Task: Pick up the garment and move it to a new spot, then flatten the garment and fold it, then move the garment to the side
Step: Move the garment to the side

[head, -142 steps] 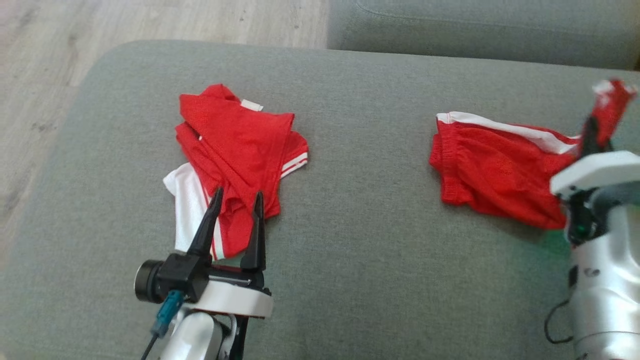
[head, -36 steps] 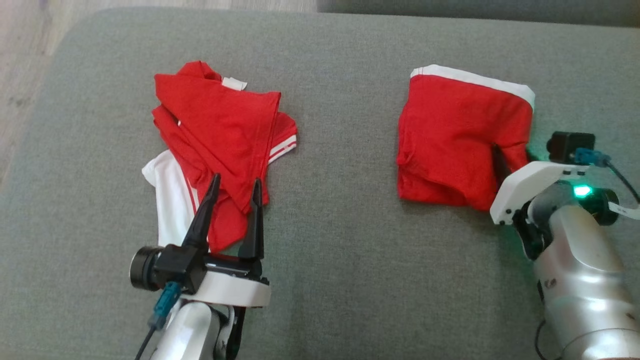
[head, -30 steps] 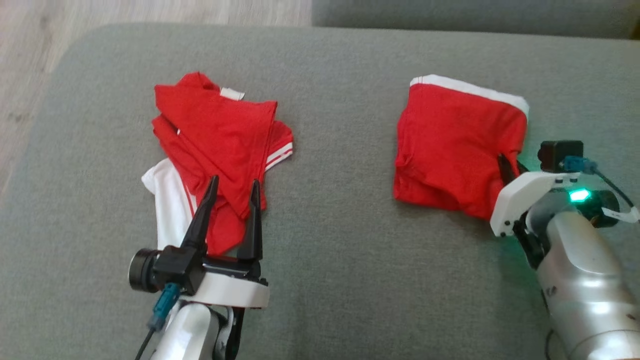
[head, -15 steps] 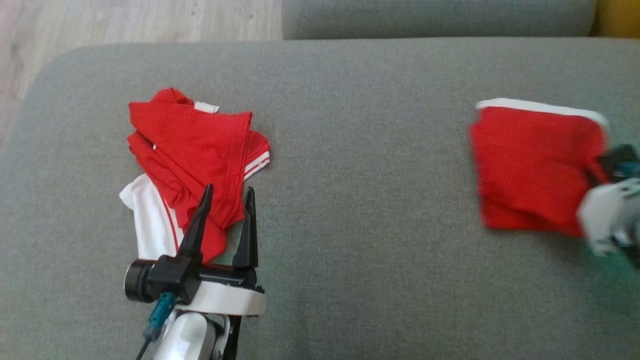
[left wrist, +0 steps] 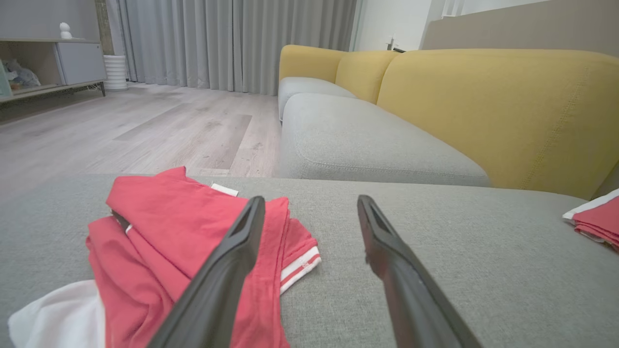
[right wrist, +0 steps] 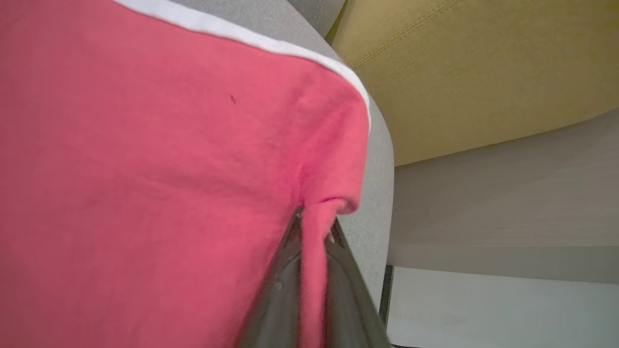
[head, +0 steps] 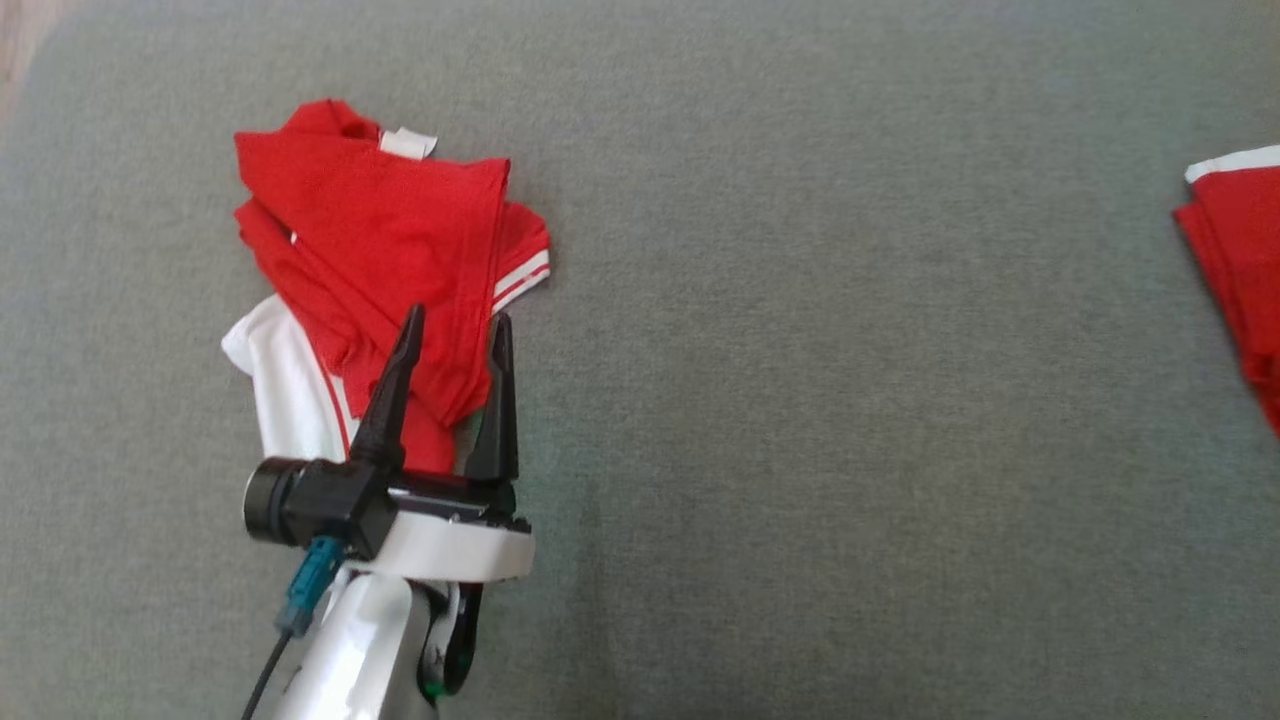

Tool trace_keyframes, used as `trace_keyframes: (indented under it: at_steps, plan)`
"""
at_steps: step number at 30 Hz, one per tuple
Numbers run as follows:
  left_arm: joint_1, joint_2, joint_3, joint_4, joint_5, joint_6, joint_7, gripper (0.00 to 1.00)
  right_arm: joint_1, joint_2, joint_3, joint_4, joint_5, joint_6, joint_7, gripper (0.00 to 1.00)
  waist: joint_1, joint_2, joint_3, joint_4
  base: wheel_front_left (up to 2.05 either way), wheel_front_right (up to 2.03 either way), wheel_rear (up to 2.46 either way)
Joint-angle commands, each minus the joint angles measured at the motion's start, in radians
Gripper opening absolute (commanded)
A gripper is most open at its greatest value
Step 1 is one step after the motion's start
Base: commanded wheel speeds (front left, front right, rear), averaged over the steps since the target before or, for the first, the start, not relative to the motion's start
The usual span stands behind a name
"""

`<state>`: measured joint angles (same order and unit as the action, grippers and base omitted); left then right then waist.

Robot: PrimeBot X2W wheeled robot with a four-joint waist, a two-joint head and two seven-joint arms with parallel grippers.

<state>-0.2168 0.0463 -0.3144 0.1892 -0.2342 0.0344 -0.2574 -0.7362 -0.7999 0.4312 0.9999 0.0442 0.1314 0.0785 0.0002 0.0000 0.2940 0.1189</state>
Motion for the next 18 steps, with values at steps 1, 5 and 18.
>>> trace_keyframes:
  at_steps: [1,5,18]
  plan:
    - [-0.035,0.004,0.027,-0.035,-0.008,-0.002,-0.004,1.00,0.005,-0.047,-0.006,-0.008,-0.010,-0.001,-0.001,0.00,-0.0002,0.0000,0.018,0.013,0.00,0.00,0.00]
    - [-0.044,0.004,0.021,-0.033,-0.009,0.001,-0.004,1.00,0.000,-0.033,-0.045,-0.006,-0.030,-0.001,0.016,0.00,-0.0002,0.0000,0.024,0.019,0.00,0.00,0.00]
    - [-0.017,0.004,0.039,-0.019,0.000,0.009,-0.004,1.00,0.052,0.088,-0.260,-0.065,-0.123,-0.001,0.022,1.00,-0.0002,0.0000,-0.078,-0.017,0.00,0.00,0.00]
